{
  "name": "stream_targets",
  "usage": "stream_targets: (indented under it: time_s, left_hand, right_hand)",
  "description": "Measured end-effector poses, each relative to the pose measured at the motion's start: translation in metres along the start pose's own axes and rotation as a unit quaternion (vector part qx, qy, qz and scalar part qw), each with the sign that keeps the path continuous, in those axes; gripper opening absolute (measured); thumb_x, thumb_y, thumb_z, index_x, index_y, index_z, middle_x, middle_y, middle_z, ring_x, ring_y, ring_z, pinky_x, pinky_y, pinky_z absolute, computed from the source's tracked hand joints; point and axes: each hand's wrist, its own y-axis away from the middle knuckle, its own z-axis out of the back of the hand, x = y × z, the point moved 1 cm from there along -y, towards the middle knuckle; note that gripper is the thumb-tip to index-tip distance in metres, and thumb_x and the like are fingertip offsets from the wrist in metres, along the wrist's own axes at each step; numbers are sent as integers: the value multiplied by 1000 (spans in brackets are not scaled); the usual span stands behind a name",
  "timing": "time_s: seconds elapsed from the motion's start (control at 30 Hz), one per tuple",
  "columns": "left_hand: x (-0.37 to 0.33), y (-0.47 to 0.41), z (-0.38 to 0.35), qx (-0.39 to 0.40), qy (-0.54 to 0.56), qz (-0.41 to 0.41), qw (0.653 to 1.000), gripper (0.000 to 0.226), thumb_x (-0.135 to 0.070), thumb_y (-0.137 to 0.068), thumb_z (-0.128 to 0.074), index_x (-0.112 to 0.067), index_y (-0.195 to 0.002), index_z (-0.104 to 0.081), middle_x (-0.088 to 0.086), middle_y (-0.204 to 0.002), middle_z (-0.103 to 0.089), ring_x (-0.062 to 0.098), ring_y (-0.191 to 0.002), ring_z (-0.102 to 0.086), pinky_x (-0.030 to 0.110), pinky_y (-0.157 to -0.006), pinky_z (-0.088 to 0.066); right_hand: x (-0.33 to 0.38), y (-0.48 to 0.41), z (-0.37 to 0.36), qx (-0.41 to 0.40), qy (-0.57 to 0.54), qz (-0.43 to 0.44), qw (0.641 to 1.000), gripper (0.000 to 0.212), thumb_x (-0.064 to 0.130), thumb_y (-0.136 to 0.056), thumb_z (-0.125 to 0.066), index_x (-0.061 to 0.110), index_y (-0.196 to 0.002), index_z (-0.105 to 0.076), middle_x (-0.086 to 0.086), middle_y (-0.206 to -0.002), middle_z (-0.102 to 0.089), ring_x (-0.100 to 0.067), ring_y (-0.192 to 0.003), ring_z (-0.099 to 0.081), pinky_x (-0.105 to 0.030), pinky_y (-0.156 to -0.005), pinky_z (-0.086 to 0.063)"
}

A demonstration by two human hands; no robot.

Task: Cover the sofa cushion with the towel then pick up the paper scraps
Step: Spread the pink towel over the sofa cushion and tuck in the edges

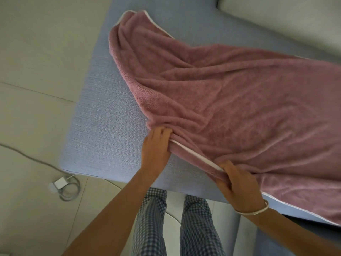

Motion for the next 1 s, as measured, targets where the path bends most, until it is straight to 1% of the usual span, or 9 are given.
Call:
stream_targets:
  time_s: [0.2, 0.33, 0.43, 0.53, 0.67, 0.77, 0.87, 0.93, 1.0]
  left_hand:
    - [27, -35, 74, -196, 70, 190, 960, 27, 0, -86, -48, -9, -107, -61, 13, -113, -60, 30, -100, -55, 32, -71, -36]
    - [64, -30, 144, -308, 3, -5, 951, 29, 2, -74, -49, -7, -98, -64, 19, -96, -66, 21, -90, -50, 35, -69, -41]
    - [98, 8, 150, -230, -119, -150, 954, 32, -1, -68, -48, -10, -98, -57, 19, -86, -68, 25, -86, -48, 35, -74, -39]
    - [145, 50, 116, -81, -173, -106, 976, 36, -10, -61, -45, -14, -96, -49, 15, -77, -66, 28, -79, -53, 34, -72, -34]
    - [182, 76, 65, 107, -193, -28, 975, 60, 1, -32, -82, -14, -83, -54, 9, -66, -62, 29, -56, -64, 30, -55, -50]
    - [186, 75, 56, 130, -191, -54, 971, 62, -4, -27, -85, -13, -78, -51, 9, -63, -60, 28, -54, -63, 30, -55, -49]
    - [196, 79, 73, 66, -229, -125, 963, 26, -10, -56, -59, -13, -78, -45, 6, -55, -59, 25, -47, -61, 32, -58, -42]
    - [207, 89, 83, 78, -238, -134, 959, 21, -12, -57, -37, -15, -78, -39, 4, -51, -58, 24, -44, -60, 27, -49, -48]
    - [215, 98, 86, 123, -262, -97, 952, 24, -18, -57, -38, -17, -81, -39, 3, -54, -59, 24, -48, -62, 29, -50, -52]
  right_hand:
    - [12, -19, -1, -28, -28, 8, 999, 11, 21, -74, -45, 14, -81, -41, -5, -44, -52, -14, -35, -48, -23, -56, -36]
    - [14, -22, -11, -32, -19, 25, 999, 35, 34, -97, -24, 12, -84, -47, -4, -46, -55, -16, -36, -49, -23, -57, -37]
    - [14, -17, -34, 32, 45, 55, 997, 28, 28, -94, -27, 12, -84, -48, -2, -45, -58, -15, -35, -54, -20, -46, -38]
    - [21, -5, -70, 158, 67, 65, 983, 18, 28, -64, -38, 20, -80, -38, 3, -46, -59, -13, -38, -57, -15, -35, -39]
    - [42, -7, -110, 230, 83, 66, 967, 28, 32, -53, -51, 25, -76, -37, 6, -49, -59, -11, -44, -59, -14, -37, -41]
    - [67, -19, -123, 277, 81, 91, 953, 49, 34, -26, -84, 23, -63, -53, 5, -43, -56, -10, -38, -56, -12, -32, -36]
    - [74, -15, -137, 312, 75, 84, 943, 64, 37, -18, -87, 22, -67, -49, 0, -36, -54, -10, -29, -53, -13, -24, -29]
    - [80, -7, -138, 352, 61, 78, 931, 71, 36, -23, -87, 21, -73, -40, 0, -37, -56, -10, -31, -55, -15, -25, -31]
    - [85, -6, -130, 394, 65, 131, 907, 55, 33, -51, -83, 15, -86, -44, -3, -63, -69, -17, -59, -68, -20, -44, -47]
